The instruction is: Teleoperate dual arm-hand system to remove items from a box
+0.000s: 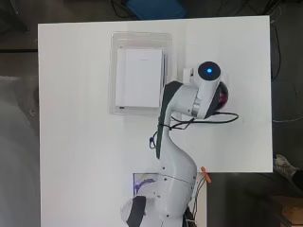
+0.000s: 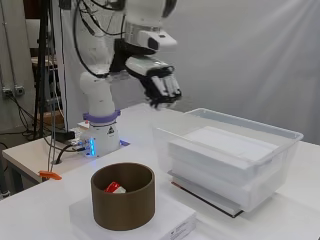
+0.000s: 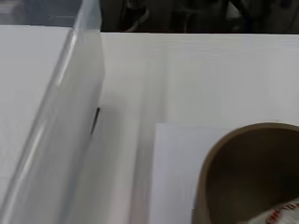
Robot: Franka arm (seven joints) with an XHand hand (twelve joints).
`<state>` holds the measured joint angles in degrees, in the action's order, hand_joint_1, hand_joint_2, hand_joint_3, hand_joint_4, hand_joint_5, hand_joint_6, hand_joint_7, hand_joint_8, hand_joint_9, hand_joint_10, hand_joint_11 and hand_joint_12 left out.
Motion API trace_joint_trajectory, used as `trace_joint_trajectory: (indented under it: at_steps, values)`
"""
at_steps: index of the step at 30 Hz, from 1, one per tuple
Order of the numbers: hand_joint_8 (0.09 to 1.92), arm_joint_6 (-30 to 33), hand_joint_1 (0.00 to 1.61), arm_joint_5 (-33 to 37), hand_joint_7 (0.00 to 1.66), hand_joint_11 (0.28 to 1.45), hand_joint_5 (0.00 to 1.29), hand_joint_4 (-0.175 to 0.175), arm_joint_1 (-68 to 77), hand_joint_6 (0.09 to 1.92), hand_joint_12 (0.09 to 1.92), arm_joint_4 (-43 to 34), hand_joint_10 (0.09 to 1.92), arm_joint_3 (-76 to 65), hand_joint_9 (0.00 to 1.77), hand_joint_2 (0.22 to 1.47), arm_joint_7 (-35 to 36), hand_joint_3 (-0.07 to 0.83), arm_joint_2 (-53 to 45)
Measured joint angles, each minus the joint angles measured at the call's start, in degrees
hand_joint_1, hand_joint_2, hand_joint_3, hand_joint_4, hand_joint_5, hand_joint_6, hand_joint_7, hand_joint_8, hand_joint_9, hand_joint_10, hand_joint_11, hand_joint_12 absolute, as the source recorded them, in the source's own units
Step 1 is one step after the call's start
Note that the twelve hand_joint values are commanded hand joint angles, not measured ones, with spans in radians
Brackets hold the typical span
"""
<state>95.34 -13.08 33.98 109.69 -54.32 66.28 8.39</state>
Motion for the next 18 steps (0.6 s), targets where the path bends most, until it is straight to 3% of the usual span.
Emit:
trace_joint_trajectory:
  at_steps: [1, 2, 3, 5, 9, 15, 18]
  values:
    - [0.86, 0.1, 1.01, 0.2, 0.64, 0.53, 0.48, -0.112, 6.6, 0.86, 0.75, 0.1, 0.67, -3.4, 0.79, 1.07, 0.2, -0.016, -0.1]
    - [0.49, 0.2, 0.7, 0.3, 0.37, 0.47, 0.27, -0.089, 14.6, 0.5, 0.45, 0.3, 0.38, -6.5, 0.51, 0.91, 0.3, -0.026, -0.3]
    - [0.26, 0.3, 0.43, 0.4, 0.19, 0.44, 0.14, -0.078, 21.4, 0.26, 0.25, 0.4, 0.2, -8.1, 0.33, 0.81, 0.5, -0.021, -0.5]
    - [0.09, 0.1, 0.17, 0.4, 0.05, 0.43, 0.03, -0.054, 36.8, 0.09, 0.09, 0.7, 0.09, -8.7, 0.22, 0.74, 0.1, -0.006, -1.0]
    - [0.09, 0.1, 0.08, -1.9, 0.05, 0.43, 0.0, -0.022, 47.6, 0.09, 0.09, 1.9, 0.09, -7.7, 0.22, 0.75, -2.6, 0.006, 0.1]
    - [0.09, 0.0, 0.11, -6.5, 0.1, 0.43, 0.02, -0.008, 34.3, 0.09, 0.09, 3.2, 0.09, -14.2, 0.26, 0.79, -8.9, 0.012, 4.0]
    - [0.09, 0.0, 0.06, -8.1, 0.11, 0.43, 0.03, -0.011, 29.9, 0.09, 0.09, 3.8, 0.09, -16.0, 0.26, 0.81, -12.4, 0.016, 6.3]
